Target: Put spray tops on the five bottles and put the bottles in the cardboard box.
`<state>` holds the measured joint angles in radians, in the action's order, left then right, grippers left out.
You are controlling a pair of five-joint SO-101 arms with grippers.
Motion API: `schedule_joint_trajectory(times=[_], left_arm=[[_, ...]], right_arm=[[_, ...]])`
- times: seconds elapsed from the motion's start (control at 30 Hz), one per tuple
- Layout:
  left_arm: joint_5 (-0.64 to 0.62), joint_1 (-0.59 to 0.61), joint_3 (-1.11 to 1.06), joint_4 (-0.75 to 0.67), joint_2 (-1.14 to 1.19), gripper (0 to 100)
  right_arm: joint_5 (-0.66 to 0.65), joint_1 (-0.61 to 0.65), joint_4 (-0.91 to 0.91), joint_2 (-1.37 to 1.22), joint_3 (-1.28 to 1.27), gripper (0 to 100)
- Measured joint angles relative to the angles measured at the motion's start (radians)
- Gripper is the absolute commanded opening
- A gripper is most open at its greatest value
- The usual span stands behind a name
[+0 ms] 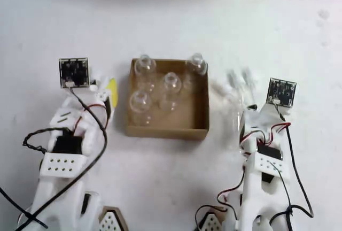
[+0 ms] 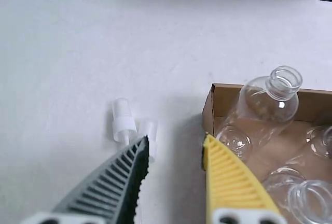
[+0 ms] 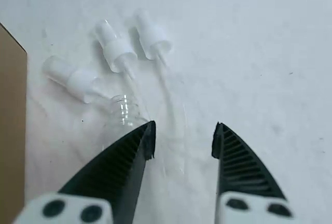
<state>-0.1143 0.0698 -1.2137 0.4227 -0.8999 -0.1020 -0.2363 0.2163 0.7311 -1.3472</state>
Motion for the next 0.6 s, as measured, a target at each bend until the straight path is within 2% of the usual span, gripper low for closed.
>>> schedule_joint_trajectory(times=[0.2, 0.4, 0.6], left_arm=[[0.000, 0.000, 0.000, -0.003, 0.000, 16], [0.000, 0.000, 0.000, -0.005, 0.000, 16], [0.000, 0.000, -0.046, -0.091, 0.000, 16]], right_arm=[[0.000, 0.075, 0.000, 0.002, -0.026, 16.2], [0.000, 0.078, 0.000, 0.002, -0.026, 16.2], [0.000, 0.077, 0.000, 0.002, -0.026, 16.3]])
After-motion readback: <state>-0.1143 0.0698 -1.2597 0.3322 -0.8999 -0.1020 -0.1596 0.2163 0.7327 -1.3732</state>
